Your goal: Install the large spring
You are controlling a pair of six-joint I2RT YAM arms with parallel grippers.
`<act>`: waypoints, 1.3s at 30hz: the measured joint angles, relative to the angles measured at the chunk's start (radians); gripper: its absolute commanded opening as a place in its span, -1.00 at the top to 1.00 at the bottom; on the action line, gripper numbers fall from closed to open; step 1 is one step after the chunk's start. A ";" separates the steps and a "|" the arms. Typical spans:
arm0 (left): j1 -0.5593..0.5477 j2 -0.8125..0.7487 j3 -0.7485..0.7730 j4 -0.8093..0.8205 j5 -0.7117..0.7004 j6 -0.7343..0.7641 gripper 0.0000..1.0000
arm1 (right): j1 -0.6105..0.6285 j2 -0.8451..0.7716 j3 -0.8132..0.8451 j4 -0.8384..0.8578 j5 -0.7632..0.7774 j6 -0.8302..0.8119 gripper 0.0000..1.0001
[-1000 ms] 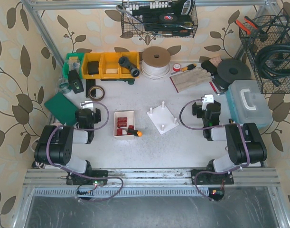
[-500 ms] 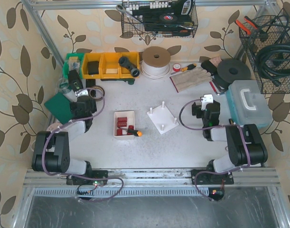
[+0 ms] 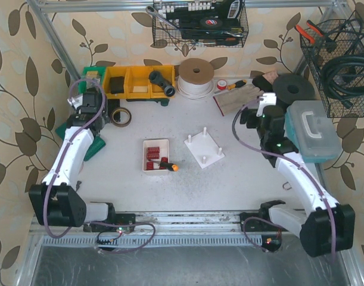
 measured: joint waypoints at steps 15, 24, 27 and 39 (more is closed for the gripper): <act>-0.009 -0.314 -0.093 -0.391 0.760 -0.184 -0.79 | 0.264 -0.162 -0.075 -0.513 -0.154 0.795 -1.00; -0.338 -0.512 -0.319 -0.246 0.872 -0.672 -0.47 | 0.573 -0.238 -0.114 -0.473 0.198 0.888 -0.98; -0.444 -0.494 -0.322 -0.167 0.815 -0.813 -0.50 | 0.573 -0.223 -0.114 -0.473 0.234 0.888 -0.98; -0.846 -0.232 -0.285 -0.030 0.530 -1.285 -0.49 | 0.573 -0.209 -0.114 -0.443 0.274 0.883 -0.98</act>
